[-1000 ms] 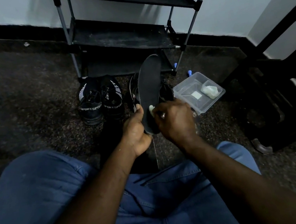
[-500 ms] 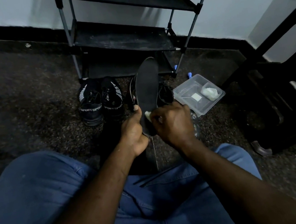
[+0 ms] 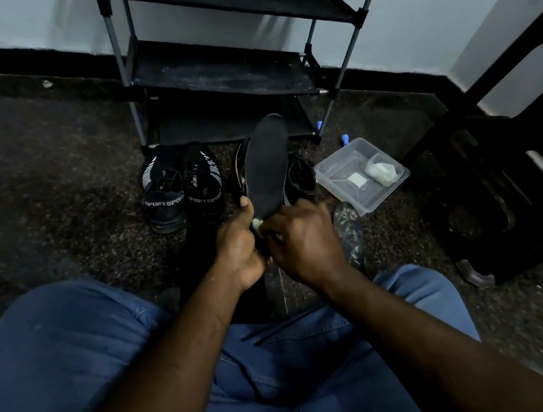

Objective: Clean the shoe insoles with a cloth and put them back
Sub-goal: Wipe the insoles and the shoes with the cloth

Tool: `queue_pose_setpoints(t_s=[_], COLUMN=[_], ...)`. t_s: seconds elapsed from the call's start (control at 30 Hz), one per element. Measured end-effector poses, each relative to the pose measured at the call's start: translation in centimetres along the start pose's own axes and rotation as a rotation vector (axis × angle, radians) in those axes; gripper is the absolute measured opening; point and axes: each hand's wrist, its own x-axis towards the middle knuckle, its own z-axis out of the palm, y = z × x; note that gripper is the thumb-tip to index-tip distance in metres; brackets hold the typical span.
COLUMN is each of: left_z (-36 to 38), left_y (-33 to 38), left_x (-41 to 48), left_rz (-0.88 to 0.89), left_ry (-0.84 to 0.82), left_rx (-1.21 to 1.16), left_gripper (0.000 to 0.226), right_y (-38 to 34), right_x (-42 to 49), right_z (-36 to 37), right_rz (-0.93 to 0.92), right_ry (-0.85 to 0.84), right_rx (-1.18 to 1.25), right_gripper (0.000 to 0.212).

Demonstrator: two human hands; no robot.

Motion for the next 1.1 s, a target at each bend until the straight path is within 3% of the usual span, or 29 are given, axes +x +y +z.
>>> queue_pose_setpoints(t_s=[0.07, 0.17, 0.33, 0.47, 0.63, 0.77, 0.93, 1.03, 1.1], left_z=[0.3, 0.5, -0.2, 0.4, -0.1, 0.5, -0.1, 0.3, 0.3], left_y=[0.2, 0.1, -0.1, 0.1, 0.0, 0.1, -0.1, 0.0, -0.1], left_x=[0.1, 0.3, 0.3, -0.1, -0.2, -0.3, -0.2, 0.1, -0.1], left_rz=[0.008, 0.033, 0.013, 0.02, 0.02, 0.043, 0.033, 0.025, 0.015], left_ry=[-0.001, -0.017, 0.019, -0.033, 0.034, -0.014, 0.03, -0.009, 0.012], left_rx=[0.015, 0.022, 0.061, 0.031, 0.053, 0.043, 0.059, 0.066, 0.07], left_gripper=[0.053, 0.056, 0.058, 0.052, 0.064, 0.054, 0.053, 0.048, 0.042], right_y=[0.5, 1.7, -0.5, 1.8, -0.4, 2.0, -0.1, 1.7, 1.4], right_x=[0.4, 1.2, 0.2, 1.8, 0.5, 2.0, 0.2, 1.5, 1.4], right_z=[-0.3, -0.6, -0.3, -1.1, -0.7, -1.3, -0.5, -1.0, -1.0], right_rz=[0.006, 0.225, -0.056, 0.21, -0.101, 0.205, -0.066, 0.165, 0.19], right_ry=[-0.012, 0.081, 0.012, 0.101, -0.02, 0.06, -0.04, 0.033, 0.026], right_rx=[-0.043, -0.004, -0.043, -0.037, -0.082, -0.05, -0.048, -0.059, -0.01], right_gripper=[0.024, 0.023, 0.031, 0.024, 0.025, 0.027, 0.025, 0.024, 0.022])
